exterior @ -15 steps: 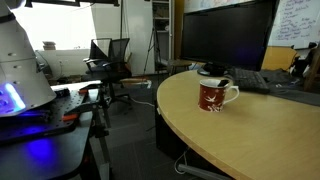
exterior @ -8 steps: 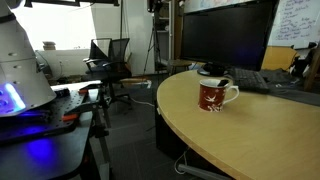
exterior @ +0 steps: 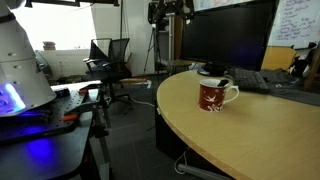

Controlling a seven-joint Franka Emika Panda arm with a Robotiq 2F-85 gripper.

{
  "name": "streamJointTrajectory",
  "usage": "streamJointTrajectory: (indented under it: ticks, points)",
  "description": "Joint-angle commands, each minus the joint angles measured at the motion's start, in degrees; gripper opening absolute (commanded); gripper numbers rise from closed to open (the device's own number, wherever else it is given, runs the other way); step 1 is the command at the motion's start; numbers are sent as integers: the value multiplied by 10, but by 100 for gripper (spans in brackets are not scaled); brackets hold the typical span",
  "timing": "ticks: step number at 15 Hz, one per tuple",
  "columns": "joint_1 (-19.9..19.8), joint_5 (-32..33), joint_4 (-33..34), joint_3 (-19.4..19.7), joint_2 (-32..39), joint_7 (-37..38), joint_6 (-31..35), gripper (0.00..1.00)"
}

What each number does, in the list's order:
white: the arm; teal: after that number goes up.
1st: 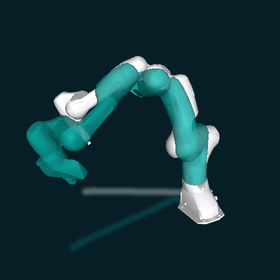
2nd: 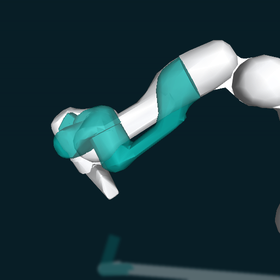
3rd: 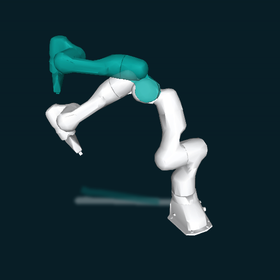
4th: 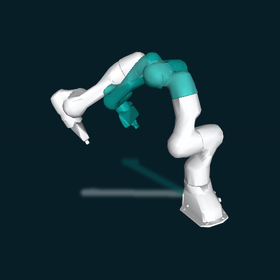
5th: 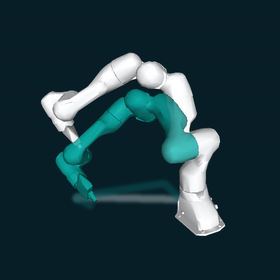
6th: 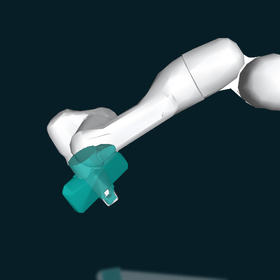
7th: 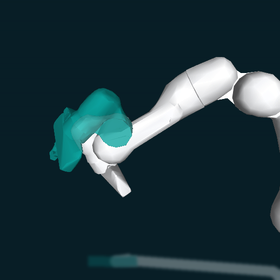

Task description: Place the marker on the table

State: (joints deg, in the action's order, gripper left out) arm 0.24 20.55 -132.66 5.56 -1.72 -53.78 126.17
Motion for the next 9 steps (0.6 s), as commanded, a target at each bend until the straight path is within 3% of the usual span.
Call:
streamJointTrajectory:
  ticks: [1, 3, 7, 9]
  points:
    - [-10, 28, -1, -10, 1, -4, 5, 100]
    - [-11, 59, -2, -12, 1, -4, 15, 100]
    - [-11, 63, -2, -13, 1, -4, 15, 100]
    - [-11, 49, -12, -10, 10, -106, 56, 100]
